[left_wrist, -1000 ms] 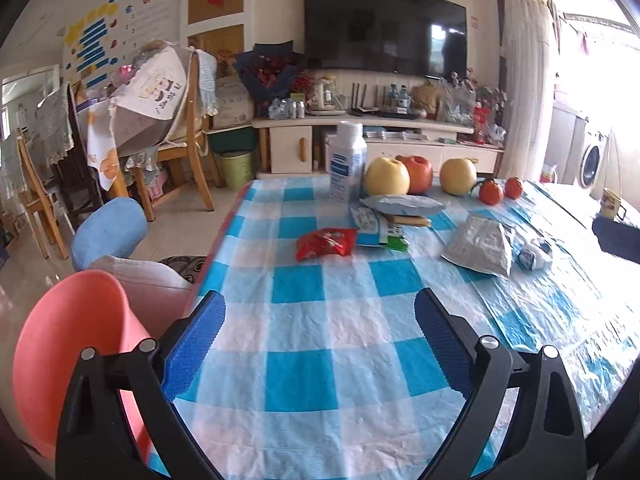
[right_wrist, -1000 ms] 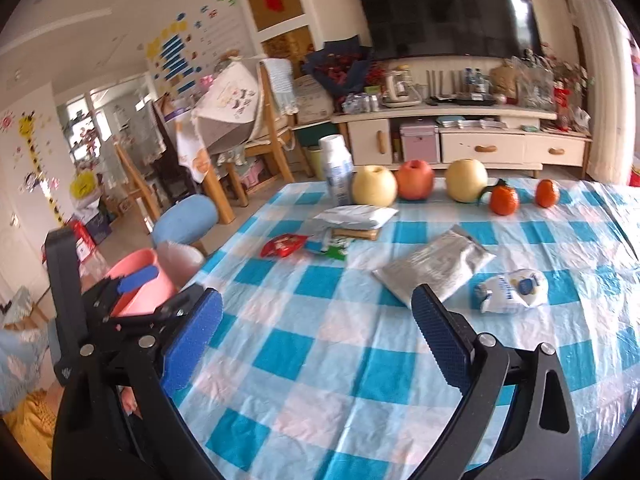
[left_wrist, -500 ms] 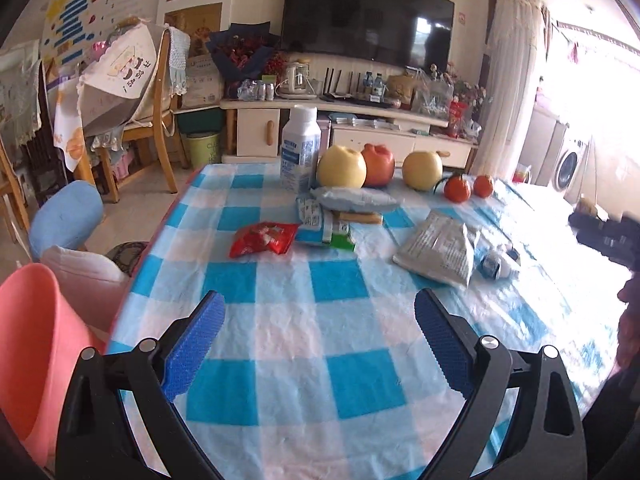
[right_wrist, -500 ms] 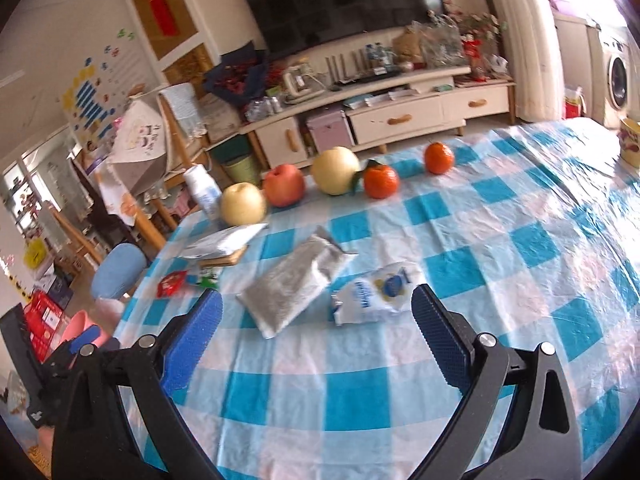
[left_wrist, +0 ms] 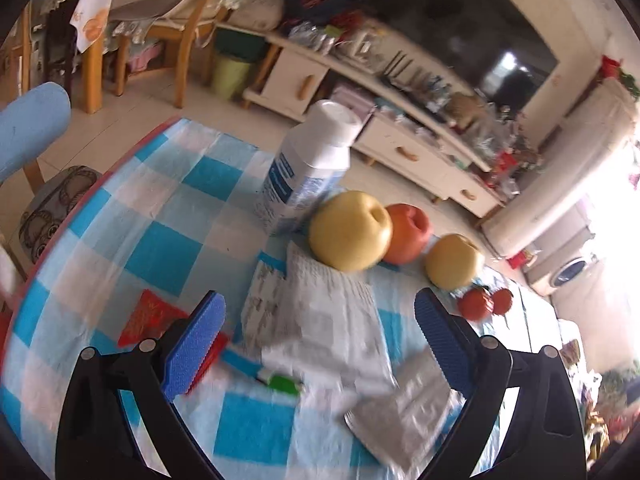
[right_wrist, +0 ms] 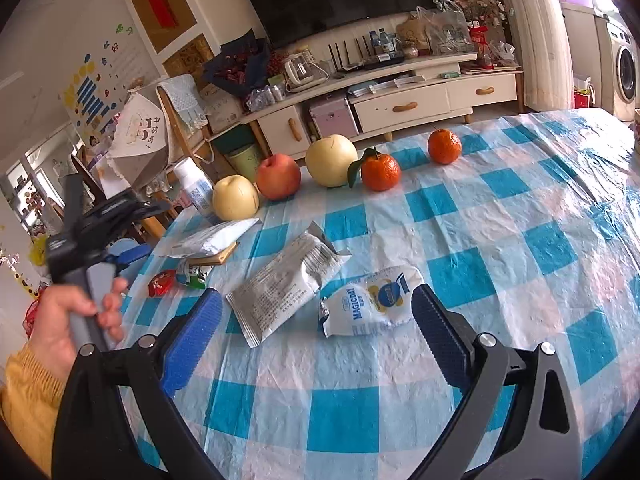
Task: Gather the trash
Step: 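Grasp the red snack packet with the left tool while the right tool grasps a white printed packet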
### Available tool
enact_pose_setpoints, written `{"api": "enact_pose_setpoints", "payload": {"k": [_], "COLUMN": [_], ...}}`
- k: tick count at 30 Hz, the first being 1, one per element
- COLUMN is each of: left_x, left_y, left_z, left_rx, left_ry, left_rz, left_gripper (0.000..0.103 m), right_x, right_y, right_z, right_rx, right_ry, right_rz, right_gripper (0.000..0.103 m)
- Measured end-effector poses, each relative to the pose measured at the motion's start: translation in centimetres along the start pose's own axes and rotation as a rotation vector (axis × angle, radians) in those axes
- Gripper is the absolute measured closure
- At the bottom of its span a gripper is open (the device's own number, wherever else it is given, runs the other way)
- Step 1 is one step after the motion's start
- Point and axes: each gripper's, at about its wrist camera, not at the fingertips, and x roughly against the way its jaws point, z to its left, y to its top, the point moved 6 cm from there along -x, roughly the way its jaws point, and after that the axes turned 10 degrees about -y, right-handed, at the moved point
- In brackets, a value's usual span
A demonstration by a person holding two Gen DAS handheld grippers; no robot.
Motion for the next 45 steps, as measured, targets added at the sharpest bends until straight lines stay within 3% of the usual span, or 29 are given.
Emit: {"api": "enact_pose_setpoints", "payload": {"k": [6, 9, 13, 20, 27, 30, 35, 40, 45], "left_x": [-5.6, -7.3, -7.5, -5.4, -2.0, 0.2, 4.1, 5.8, 5.7], "left_y": [0.5, -0.9, -3.0, -9.6, -15.2, -16.1, -14.6, -9.4, -6.1], "left_z": [1.8, 1.2, -0.5, -5.6, -8.5, -8.0, -4.1, 1.4, 4.9], "left_rx": [0.033, -0.006, -0.107, -0.278, -0.387, -0.431, -0.417, -0.414, -0.377], "left_ry": [0.108, 0.113, 0.130, 0.017, -0.117, -0.105, -0.031, 0.096, 0.143], "left_rz": [0.109, 0.171, 0.179, 0.269, 0.344, 0.314, 0.224, 0.112, 0.081], "left_gripper": [0.010, 0.029, 0.028, 0.028, 0.026, 0.014, 0.013, 0.013, 0.013], "right_x": [-0.4, -0.5, -0.4, -0.6, -1.5, -2.0, -3.1, -2.7, -3.3], "right_y": [0.4, 0.5, 0.6, 0.6, 0.1, -0.2, -1.1, -1.5, -2.7], "right_z": [-1.8, -2.3, -2.8, -3.2, -3.6, -4.1, -4.1, -1.1, 2.5], "right_rx": [-0.078, -0.096, -0.124, -0.131, -0.099, -0.096, -0.081, -0.024, 0.036], "right_ry": [0.028, 0.032, 0.042, 0.027, -0.019, -0.035, -0.040, 0.099, 0.206], "right_rz": [0.016, 0.021, 0.024, 0.037, 0.078, 0.102, 0.157, 0.160, 0.200], "right_gripper": [0.007, 0.007, 0.007, 0.007, 0.007, 0.007, 0.007, 0.007, 0.007]}}
